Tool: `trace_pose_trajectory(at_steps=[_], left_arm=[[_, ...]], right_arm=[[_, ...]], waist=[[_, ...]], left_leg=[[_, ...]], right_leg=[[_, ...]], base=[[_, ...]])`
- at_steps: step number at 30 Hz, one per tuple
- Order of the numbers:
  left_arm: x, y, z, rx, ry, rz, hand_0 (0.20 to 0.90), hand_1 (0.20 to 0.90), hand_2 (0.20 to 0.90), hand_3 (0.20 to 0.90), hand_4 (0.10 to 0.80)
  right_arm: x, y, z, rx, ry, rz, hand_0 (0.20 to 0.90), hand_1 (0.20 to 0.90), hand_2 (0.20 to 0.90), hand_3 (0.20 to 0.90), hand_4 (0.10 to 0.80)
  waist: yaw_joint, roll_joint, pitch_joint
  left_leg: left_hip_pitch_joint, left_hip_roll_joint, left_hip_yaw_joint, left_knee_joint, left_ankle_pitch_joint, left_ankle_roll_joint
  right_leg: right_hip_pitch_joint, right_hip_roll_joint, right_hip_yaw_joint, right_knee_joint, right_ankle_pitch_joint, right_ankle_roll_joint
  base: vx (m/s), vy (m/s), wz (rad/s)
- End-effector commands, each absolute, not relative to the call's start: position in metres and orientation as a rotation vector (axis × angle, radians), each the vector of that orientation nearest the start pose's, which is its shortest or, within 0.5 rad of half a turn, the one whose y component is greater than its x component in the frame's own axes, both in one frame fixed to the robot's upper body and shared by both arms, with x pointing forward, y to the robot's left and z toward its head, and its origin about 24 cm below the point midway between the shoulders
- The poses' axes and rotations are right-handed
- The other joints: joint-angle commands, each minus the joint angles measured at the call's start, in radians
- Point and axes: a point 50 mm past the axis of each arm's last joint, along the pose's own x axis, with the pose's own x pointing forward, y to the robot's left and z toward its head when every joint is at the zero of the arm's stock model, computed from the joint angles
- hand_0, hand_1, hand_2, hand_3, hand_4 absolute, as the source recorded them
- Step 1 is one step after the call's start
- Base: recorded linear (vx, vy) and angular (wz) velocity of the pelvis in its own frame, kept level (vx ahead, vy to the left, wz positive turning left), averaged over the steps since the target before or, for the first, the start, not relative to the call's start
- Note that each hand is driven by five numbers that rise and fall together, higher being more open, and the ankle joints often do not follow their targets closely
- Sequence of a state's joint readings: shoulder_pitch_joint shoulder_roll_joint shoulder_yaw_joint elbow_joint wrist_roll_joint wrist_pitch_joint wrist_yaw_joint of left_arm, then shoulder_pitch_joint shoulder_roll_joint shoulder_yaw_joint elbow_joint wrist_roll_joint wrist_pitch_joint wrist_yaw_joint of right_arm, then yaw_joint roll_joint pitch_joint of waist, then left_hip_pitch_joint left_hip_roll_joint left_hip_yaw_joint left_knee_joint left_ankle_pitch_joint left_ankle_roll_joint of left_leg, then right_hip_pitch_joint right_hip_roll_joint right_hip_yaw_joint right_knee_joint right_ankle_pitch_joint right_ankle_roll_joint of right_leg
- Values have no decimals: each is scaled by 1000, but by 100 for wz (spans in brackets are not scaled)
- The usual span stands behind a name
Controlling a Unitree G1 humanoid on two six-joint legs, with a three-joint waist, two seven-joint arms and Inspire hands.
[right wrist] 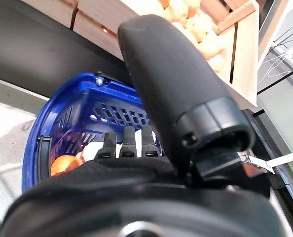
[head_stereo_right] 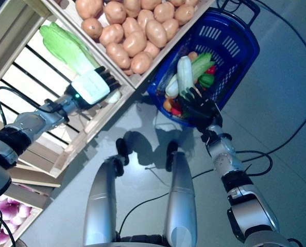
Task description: Put vegetables into the basket
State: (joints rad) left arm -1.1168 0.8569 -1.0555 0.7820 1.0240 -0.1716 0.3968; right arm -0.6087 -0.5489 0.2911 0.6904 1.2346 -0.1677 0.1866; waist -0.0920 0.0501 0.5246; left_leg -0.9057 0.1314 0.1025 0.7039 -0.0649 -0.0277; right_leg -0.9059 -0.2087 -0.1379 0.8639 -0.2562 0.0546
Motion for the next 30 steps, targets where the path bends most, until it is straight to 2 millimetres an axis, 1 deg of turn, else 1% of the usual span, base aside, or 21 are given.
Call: trace_pose_trajectory(at_steps=[1,4,5,7,8,9,13,16,17,18,26,27,30], left_arm=[[391,233,233,2343,-428,26,900,900,900,900,800],[395,248,234,2330,-223,96,900,900,900,900,800],[395,256,234,2320,-129,145,900,900,900,900,800],[395,269,233,2282,-43,214,900,900,900,900,800],[395,273,234,2274,-11,242,900,900,900,900,800],[394,276,231,2280,16,242,900,900,900,900,800],[391,295,229,2265,151,297,900,900,900,900,800],[390,301,226,2261,183,292,900,900,900,900,800],[389,303,223,2261,169,281,542,542,542,542,562],[389,302,222,2260,163,278,300,300,300,300,400],[387,300,220,2243,53,221,300,300,300,300,400],[386,300,224,2243,14,221,300,300,300,300,400],[385,300,226,2235,-22,208,300,300,300,300,400]], right_arm=[[360,-246,150,563,-290,149,900,900,900,900,800],[361,-245,156,564,-300,149,900,900,900,900,800],[361,-246,159,563,-308,152,900,900,900,900,800],[361,-246,160,561,-317,153,900,900,900,900,800],[361,-246,161,559,-322,154,900,900,900,900,800],[360,-245,158,558,-316,153,900,900,900,900,800],[357,-245,163,557,-344,168,900,900,900,900,800],[357,-243,167,563,-365,180,900,900,900,900,800],[356,-242,170,567,-377,189,900,900,900,900,800],[356,-242,170,568,-378,193,900,900,900,900,800],[354,-233,170,582,-391,210,900,900,900,900,800],[354,-234,171,595,-399,210,900,900,900,900,800],[353,-234,168,597,-395,204,900,900,900,900,800]], waist=[[5,-13,-5],[5,-13,-5],[6,-13,-5],[7,-15,-5],[7,-16,-5],[8,-17,-5],[8,-22,-5],[7,-23,-5],[6,-23,-5],[6,-23,-5],[5,-27,-5],[4,-28,-5],[3,-31,-5]], left_leg=[[38,11,16,12,-58,-28],[8,11,13,26,-59,-25],[-11,10,10,34,-59,-25],[-32,12,7,47,-62,-24],[-41,12,4,53,-63,-23],[-31,12,-4,75,-99,-30],[-42,11,-6,94,-108,-28],[-40,10,-5,102,-112,-28],[-33,10,-4,104,-115,-30],[-31,10,-4,103,-115,-31],[68,16,12,62,-108,-42],[82,19,22,39,-76,-38],[140,24,26,16,-71,-44]], right_leg=[[21,-5,59,-95,161,12],[-11,-8,60,-81,162,13],[-29,-8,61,-72,162,13],[-50,-10,63,-57,158,13],[-58,-10,64,-51,157,13],[-47,-9,70,-29,125,22],[-56,-10,67,-14,119,21],[-53,-11,65,-8,116,19],[-45,-11,64,-6,113,19],[-43,-11,64,-7,112,19],[58,-8,56,-55,116,21],[74,-9,48,-80,145,12],[134,-9,43,-103,145,12]], base=[[0,0,0],[-23,12,-1],[-38,21,-3],[-40,18,-9],[47,10,-12],[50,8,-10],[14,2,-1],[-20,14,-3],[0,0,0],[0,0,0],[-12,-1,0],[-90,-11,2],[-26,-10,5]])
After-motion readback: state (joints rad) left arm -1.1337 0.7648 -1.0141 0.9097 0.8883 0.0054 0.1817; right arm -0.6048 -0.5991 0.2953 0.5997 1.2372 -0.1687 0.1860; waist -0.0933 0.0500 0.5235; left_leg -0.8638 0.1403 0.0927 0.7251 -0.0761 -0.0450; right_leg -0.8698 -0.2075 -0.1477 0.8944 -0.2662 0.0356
